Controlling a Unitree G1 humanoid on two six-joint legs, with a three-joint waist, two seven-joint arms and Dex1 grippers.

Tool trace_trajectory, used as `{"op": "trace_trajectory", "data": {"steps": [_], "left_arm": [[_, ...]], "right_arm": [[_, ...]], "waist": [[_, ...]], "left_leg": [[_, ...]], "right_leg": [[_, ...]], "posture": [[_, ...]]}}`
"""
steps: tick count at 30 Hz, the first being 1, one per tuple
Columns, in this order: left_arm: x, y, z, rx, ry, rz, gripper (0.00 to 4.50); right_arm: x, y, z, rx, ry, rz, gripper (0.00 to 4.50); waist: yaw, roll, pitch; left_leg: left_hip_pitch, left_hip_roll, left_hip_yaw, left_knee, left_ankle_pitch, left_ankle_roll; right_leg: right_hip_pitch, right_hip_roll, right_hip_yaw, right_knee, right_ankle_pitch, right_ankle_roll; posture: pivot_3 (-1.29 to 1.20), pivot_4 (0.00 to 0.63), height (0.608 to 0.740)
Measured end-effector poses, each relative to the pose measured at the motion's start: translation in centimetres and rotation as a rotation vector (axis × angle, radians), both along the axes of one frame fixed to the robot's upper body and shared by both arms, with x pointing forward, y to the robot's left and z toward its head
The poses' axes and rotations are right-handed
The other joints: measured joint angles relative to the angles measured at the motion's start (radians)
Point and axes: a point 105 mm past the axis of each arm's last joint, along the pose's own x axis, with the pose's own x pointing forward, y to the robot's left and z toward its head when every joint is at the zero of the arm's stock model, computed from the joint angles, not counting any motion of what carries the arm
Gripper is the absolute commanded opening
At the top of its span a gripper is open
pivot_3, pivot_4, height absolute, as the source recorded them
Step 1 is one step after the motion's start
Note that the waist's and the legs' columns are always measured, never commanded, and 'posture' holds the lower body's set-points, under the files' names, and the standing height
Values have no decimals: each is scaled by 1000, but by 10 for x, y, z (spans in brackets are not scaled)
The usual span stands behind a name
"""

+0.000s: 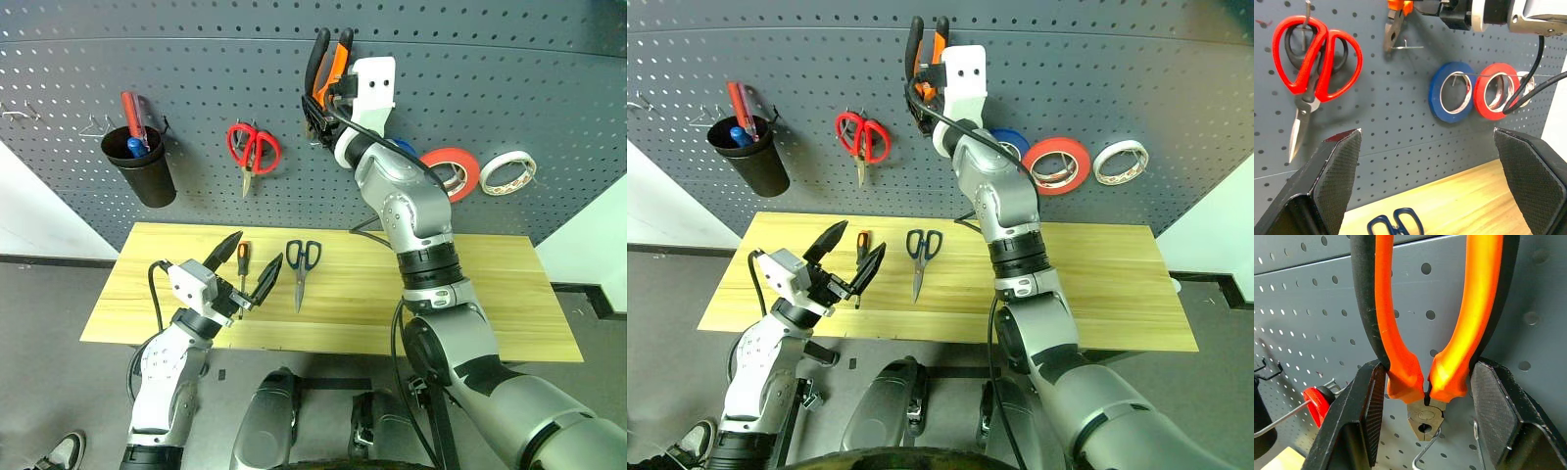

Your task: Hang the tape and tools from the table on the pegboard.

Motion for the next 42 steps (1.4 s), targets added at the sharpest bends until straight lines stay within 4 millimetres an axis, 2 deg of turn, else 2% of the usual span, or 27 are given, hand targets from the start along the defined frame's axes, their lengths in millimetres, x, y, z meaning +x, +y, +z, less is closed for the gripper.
{"op": "trace_trajectory", "data": {"steps": [10,20,32,38,42], "left_arm": [[0,0,-5,2,15,-6,4500],[0,0,-6,3,19,-9,4500],[-1,1,-8,3,26,-7,4500],[-3,1,-8,5,27,-6,4500],[-3,2,-9,5,30,-3,4500]], "right_arm": [[-10,4,3,35,-14,80,2269],[-26,8,25,104,-82,155,2264],[-23,7,22,94,-71,115,2261],[-12,2,7,73,-16,55,2261],[-10,0,4,68,-5,40,2261]], "waist": [[-27,-1,3],[-51,-1,5],[-50,-1,5],[-50,-1,6],[-50,0,8]], "left_leg": [[-2,0,0,0,0,0],[-1,0,0,0,0,0],[-1,0,0,0,0,0],[-1,0,0,0,0,0],[-1,0,0,0,0,0]], "right_leg": [[-1,0,0,-1,0,0],[-1,0,0,-1,0,0],[-1,0,0,-1,0,0],[-1,0,0,-1,0,0],[-1,0,0,-1,0,0]], "posture": [[284,159,657],[287,161,657],[295,168,657],[298,171,657],[295,171,657]]}}
